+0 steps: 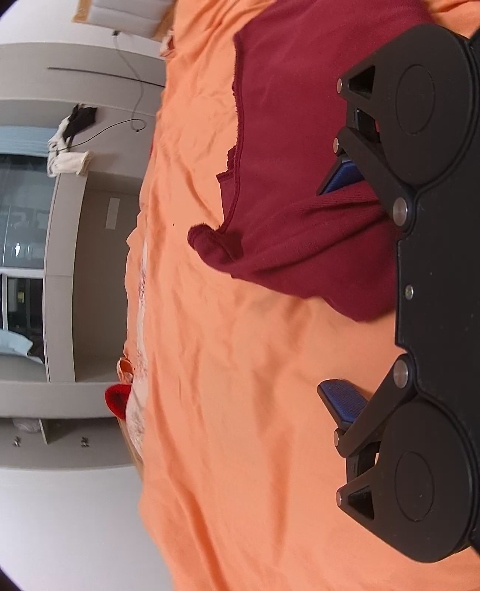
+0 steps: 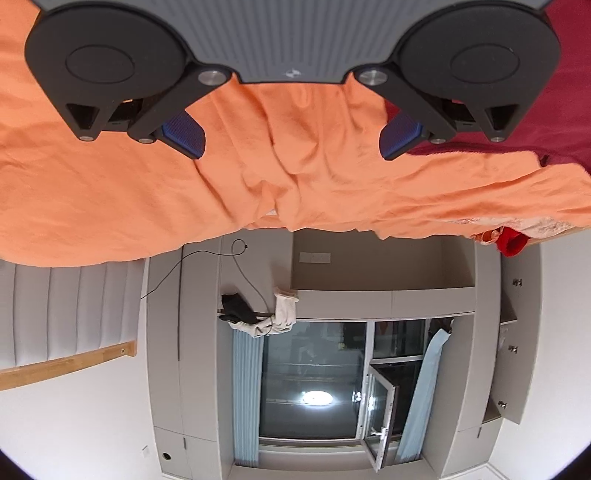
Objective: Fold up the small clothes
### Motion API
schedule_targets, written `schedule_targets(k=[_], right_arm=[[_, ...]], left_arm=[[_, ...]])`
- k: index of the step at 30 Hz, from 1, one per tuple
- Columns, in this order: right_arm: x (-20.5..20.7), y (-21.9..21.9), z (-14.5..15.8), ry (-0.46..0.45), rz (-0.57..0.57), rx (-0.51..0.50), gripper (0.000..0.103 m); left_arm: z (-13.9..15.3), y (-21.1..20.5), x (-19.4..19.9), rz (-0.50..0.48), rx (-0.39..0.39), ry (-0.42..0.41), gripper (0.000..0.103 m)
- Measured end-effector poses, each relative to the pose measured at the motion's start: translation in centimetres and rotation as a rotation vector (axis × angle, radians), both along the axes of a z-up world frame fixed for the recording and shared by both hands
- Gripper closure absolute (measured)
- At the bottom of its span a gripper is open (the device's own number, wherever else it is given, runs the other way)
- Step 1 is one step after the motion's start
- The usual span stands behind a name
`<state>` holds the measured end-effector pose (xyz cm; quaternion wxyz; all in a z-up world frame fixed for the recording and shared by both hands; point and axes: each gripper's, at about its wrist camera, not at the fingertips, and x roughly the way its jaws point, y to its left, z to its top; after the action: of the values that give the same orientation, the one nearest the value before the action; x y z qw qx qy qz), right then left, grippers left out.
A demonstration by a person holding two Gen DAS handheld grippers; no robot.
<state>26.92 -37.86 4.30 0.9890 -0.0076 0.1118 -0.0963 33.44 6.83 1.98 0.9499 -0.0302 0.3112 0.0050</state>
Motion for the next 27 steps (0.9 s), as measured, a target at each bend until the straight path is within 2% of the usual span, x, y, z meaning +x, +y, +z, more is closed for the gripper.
schedule_targets(k=[7,12,24,27], right_arm=[[-0.8,2.5,-0.7,0.038,0.054,-0.059,0.0],[-1.2,3.2,-1.0,0.052,0.061,-0.047,0.0],[-0.7,4.0,-1.3,0.083,0.086,-0.045,0.0],[-0.7,4.6,-1.2,0.084,0.11,-0.049,0.0]], left_arm=[[0.5,0.5,-3.0,0.028,-0.012,-0.044,0.002],[0.3,0.6,-3.2,0.04,-0.015,-0.037,0.002],[1.2,0.8,-4.1,0.053,-0.049,-0.107,0.001],[1.2,0.9,-4.8,0.09,-0.079,-0.122,0.001]])
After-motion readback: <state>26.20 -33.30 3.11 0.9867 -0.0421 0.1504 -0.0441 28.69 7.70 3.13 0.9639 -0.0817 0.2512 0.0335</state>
